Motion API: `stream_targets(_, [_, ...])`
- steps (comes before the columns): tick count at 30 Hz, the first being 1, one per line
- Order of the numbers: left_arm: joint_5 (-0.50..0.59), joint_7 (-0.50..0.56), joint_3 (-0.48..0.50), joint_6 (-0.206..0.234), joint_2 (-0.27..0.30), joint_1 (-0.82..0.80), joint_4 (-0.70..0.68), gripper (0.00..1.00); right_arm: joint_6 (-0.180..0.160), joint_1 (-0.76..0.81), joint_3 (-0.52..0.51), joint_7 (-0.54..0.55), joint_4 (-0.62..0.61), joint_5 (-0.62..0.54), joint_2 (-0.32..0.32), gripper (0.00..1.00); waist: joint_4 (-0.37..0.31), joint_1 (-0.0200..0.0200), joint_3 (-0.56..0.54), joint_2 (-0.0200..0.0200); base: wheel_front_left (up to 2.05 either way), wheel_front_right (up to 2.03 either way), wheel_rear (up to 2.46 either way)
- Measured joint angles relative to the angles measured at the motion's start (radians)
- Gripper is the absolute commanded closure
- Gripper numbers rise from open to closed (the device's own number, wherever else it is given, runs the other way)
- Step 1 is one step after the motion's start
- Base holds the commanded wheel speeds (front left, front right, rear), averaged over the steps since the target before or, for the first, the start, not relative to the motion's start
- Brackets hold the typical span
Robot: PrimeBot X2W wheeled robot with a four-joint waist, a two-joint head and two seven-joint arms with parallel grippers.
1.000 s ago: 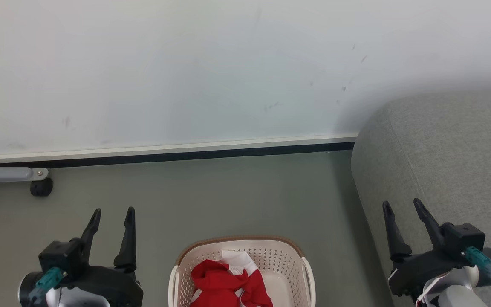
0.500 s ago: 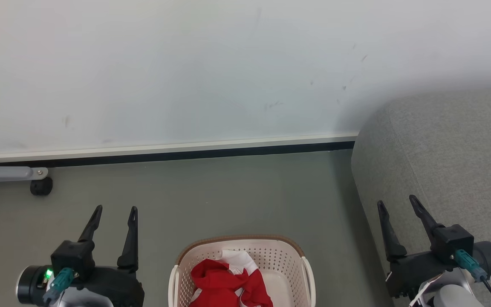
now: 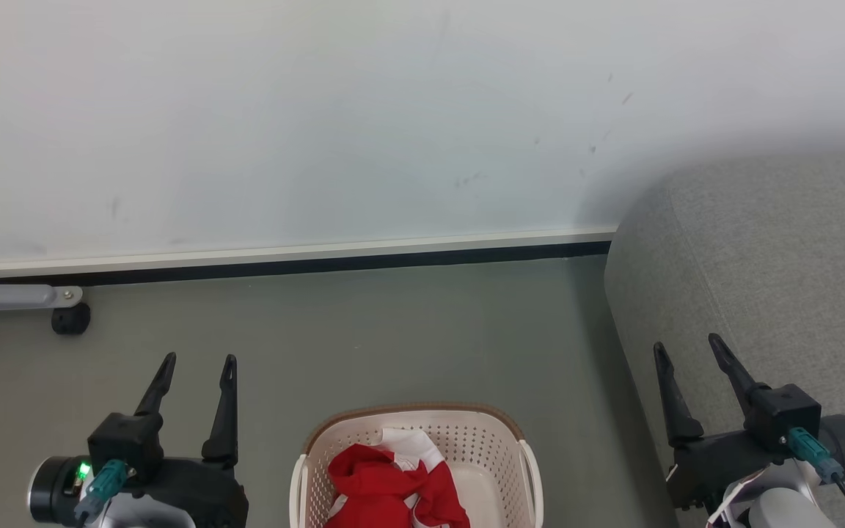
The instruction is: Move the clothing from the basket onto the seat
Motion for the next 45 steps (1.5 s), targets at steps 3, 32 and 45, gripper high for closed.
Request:
stream_targets(3, [0.001,0.001,0.0,0.001,0.0,0.0,-0.006,0.0,0.002,0.0,-0.002,0.0,-0.006,0.006,0.001,0.0,0.0,0.0,0.004,-0.0001,0.0,0.0,0.0])
stream_targets(32, [0.057,0.041,-0.077,-0.014,-0.034,-0.125,-0.006,0.0,0.004,-0.164,-0.021,-0.001,-0.145,0.009,0.051,0.0,-0.053,0.0002,0.257,0.0001,0.0,0.0,0.0])
stream_targets(45, [0.114,0.1,-0.166,-0.075,-0.043,-0.249,0.126,0.0,0.003,-0.267,-0.021,-0.008,-0.199,-0.005,0.096,0.0,-0.1,0.0003,0.419,0.0001,0.0,0.0,0.0])
